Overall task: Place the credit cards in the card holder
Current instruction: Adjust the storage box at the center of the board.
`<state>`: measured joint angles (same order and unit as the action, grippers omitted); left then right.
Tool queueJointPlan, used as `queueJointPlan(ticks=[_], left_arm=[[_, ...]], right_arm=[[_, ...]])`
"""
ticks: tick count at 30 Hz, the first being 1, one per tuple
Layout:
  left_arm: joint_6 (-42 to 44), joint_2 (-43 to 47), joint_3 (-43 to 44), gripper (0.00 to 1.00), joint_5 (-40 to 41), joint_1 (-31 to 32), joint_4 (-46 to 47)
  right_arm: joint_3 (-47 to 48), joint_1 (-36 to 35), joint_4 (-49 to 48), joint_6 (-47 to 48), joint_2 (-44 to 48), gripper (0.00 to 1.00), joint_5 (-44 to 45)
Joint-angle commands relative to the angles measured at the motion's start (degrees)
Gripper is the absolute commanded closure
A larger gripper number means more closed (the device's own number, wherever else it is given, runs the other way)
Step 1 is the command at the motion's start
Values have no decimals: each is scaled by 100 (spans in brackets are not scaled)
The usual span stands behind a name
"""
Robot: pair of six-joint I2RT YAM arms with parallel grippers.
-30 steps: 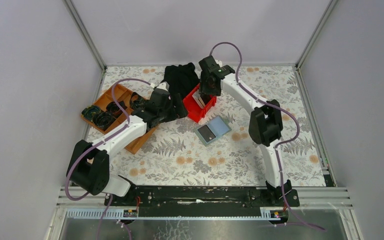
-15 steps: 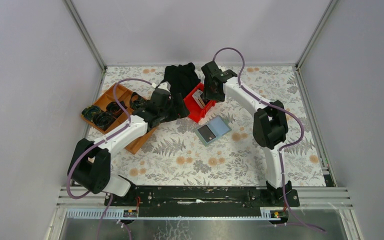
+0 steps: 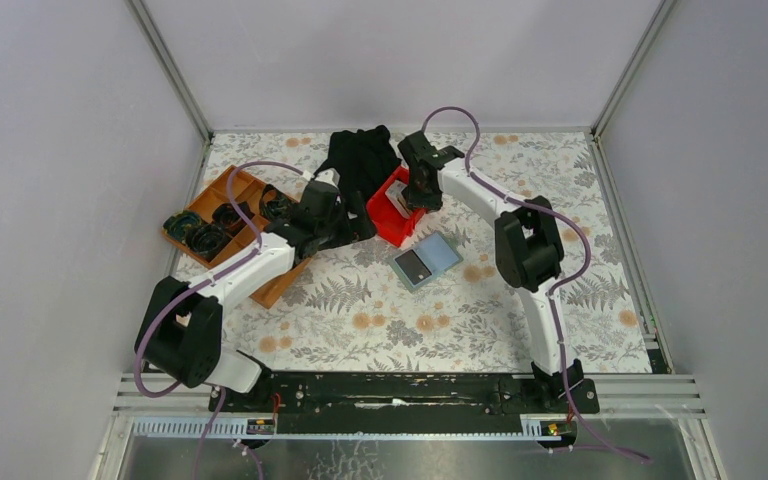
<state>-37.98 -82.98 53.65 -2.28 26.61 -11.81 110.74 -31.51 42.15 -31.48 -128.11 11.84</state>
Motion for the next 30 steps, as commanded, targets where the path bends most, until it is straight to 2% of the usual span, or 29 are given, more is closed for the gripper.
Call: queueJointPlan(ticks=[1, 9, 12, 20, 26, 30], left_arm=[[62, 132, -95, 0, -49, -90, 363], [57, 65, -108, 0, -112, -131, 397], [46, 36, -118, 0, -138, -138, 416], [-5, -133, -96, 0, -242, -138, 529], [-34, -264, 34, 0, -327, -139, 556], [-43, -270, 61, 0, -347, -139, 575]], right_arm=[[291, 21, 22, 71, -25, 60, 128], [271, 324, -134, 310, 119, 67, 285], [390, 501, -140, 574, 93, 72, 264], [738, 771, -384, 2012, -63, 82, 58], [773, 865, -456, 2931, -138, 83, -128], [718, 976, -399, 3034, -219, 77, -53]])
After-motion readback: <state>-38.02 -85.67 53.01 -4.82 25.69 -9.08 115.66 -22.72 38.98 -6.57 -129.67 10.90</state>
